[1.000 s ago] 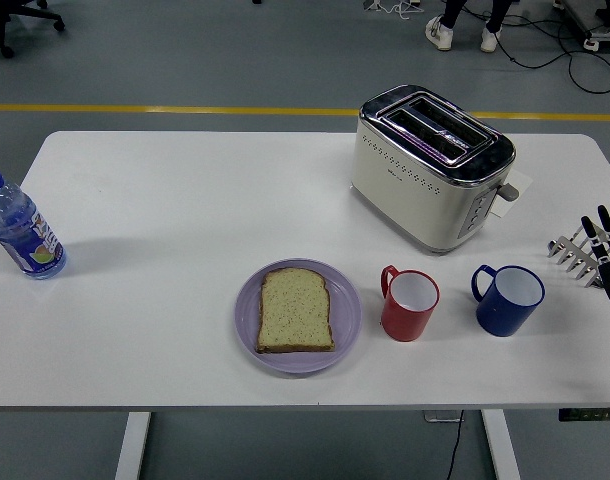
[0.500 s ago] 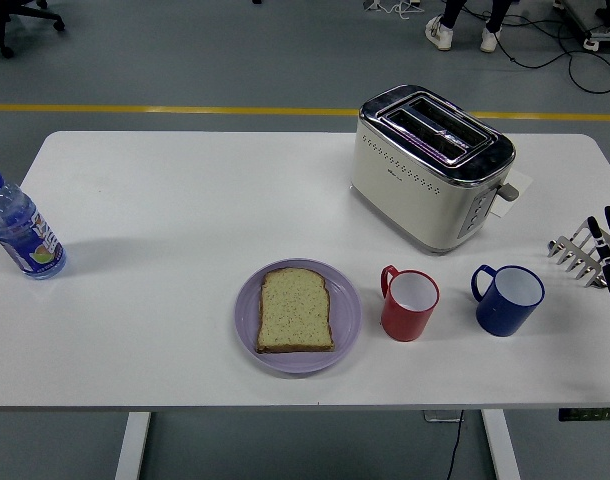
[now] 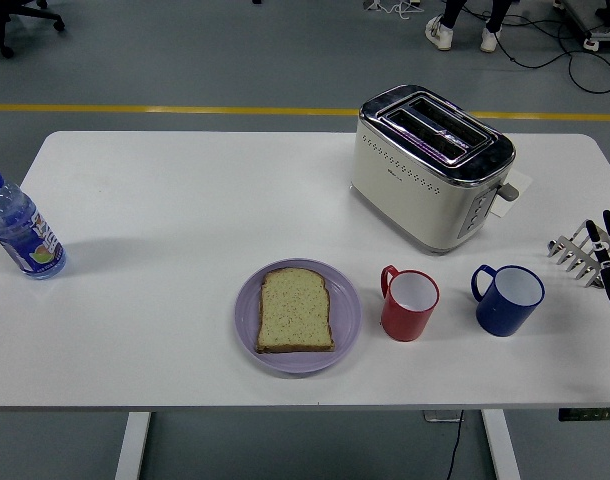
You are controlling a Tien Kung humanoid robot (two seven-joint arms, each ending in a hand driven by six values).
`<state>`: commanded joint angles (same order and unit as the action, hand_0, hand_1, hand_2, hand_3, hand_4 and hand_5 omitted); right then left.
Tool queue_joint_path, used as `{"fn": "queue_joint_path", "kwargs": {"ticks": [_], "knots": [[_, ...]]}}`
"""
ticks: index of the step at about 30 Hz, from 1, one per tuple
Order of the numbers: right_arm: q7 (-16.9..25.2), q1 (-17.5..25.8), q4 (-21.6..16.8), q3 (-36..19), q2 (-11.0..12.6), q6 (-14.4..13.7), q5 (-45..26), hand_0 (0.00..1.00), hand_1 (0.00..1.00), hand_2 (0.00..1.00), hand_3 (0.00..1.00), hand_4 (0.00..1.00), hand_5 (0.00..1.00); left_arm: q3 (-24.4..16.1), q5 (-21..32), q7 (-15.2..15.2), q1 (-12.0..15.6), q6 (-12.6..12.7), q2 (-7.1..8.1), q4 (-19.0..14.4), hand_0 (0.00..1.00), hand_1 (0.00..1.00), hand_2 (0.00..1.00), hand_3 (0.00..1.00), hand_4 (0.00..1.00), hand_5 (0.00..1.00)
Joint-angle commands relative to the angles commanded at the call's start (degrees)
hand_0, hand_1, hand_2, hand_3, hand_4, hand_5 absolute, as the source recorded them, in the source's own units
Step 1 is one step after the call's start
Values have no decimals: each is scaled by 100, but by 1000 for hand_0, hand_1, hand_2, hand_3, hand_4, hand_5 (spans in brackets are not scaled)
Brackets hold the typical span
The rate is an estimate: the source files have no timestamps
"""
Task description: Pick up the cup,pour liquid into bread,place the cup on the desk
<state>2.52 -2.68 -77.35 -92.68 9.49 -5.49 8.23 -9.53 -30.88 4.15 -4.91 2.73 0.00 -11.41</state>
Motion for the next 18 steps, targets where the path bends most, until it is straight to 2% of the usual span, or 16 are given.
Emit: {"fn": "queue_joint_path", "kwargs": {"ticks": [18], "knots": [[38, 11, 37, 20, -15, 19, -117, 665, 582, 636, 623, 647, 335, 18, 5, 5, 17, 1, 0, 3, 635, 644, 655, 549, 320, 838]]}}
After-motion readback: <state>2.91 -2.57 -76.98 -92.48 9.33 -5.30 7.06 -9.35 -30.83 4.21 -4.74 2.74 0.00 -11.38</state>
